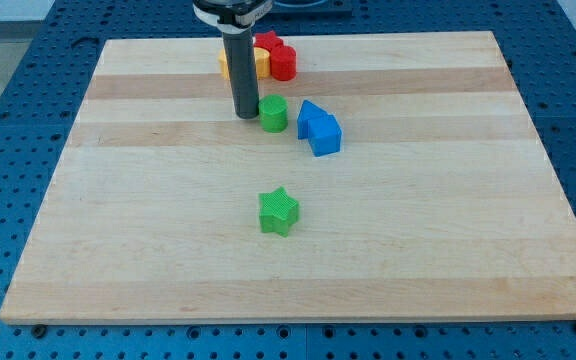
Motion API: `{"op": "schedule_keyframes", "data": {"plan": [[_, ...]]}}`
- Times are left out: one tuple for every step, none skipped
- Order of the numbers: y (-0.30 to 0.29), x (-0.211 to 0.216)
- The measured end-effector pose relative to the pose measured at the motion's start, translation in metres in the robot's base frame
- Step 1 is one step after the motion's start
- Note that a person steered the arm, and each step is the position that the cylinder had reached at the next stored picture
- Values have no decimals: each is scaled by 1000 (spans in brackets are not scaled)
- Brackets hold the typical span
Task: Point at the green star
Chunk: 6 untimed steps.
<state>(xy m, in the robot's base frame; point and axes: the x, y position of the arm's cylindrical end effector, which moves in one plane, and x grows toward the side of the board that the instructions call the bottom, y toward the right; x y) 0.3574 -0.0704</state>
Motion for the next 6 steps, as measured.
{"op": "schedule_keyframes", "data": {"plan": [[17, 18], [50, 22], [41, 22], [18, 50], [18, 98], [16, 136]]}}
